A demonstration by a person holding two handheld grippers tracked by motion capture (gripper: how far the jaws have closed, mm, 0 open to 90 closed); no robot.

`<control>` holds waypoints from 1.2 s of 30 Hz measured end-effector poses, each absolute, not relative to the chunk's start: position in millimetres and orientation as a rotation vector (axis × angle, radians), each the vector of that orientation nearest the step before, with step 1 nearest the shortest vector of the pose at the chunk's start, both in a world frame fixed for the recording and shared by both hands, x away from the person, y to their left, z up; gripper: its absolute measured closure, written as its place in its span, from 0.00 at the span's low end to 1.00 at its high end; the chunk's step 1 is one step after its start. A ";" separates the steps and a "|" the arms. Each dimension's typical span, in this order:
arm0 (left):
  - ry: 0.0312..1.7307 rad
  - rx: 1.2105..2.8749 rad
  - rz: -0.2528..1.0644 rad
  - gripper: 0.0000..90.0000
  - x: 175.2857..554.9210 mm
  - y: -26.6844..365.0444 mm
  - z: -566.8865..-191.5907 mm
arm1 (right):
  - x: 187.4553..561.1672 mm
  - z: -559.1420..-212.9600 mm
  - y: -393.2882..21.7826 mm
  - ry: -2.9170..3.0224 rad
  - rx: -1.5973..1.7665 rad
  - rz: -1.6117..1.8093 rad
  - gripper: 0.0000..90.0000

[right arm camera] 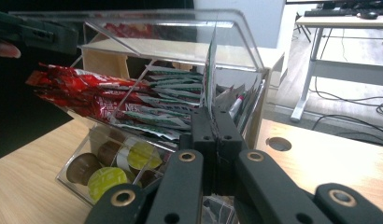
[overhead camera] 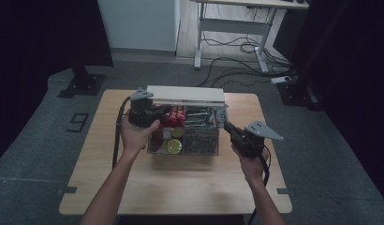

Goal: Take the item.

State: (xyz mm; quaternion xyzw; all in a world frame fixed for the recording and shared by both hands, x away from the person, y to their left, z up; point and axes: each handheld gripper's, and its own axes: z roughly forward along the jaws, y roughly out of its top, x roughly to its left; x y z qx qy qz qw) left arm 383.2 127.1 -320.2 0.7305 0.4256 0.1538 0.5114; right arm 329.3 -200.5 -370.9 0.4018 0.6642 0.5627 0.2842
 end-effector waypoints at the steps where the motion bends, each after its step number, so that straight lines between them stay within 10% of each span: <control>1: 1.024 1.756 0.371 1.00 383.3 127.0 -320.6 | 328.5 -370.1 -201.3 1.774 1.076 1.508 0.99; 36: 1.027 1.760 0.372 1.00 382.2 125.3 -323.5 | 307.2 -365.3 -236.8 1.669 1.089 1.529 0.99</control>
